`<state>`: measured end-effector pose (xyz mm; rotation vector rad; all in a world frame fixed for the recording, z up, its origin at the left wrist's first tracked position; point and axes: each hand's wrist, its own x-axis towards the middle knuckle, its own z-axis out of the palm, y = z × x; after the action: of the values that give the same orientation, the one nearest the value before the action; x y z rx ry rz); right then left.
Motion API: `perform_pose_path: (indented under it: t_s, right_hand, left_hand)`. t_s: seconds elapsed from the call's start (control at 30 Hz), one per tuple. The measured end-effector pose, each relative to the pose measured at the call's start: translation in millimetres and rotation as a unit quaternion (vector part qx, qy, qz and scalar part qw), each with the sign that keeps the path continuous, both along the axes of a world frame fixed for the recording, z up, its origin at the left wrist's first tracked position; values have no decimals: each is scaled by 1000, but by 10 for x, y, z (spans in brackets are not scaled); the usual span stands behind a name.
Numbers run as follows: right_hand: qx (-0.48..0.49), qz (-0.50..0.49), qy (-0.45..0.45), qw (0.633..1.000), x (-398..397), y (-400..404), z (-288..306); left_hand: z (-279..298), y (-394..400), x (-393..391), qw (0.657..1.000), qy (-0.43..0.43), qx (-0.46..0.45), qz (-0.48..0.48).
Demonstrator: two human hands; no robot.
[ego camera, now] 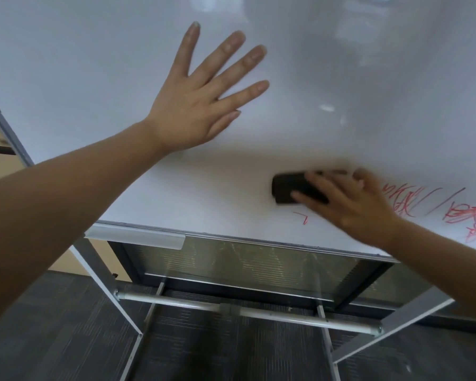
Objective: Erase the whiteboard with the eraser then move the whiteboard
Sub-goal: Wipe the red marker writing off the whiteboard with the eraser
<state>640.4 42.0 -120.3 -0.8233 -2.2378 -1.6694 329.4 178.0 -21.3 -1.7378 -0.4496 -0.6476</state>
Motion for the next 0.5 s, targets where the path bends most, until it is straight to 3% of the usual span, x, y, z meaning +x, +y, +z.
perform_pose_path:
  t_s: [0.1,0.2,0.5]
  right_hand:
    - [67,-13,57,996,-51,65,375]
    - [88,-22,78,993,-80,56,388]
    - [-34,4,-8,999,101,-79,-352]
  left_hand:
    - [-4,23,-15,1000,-2,6,4]
    - [-32,42,4,1000,-5,14,4]
    - [3,19,-20,1000,-5,19,2]
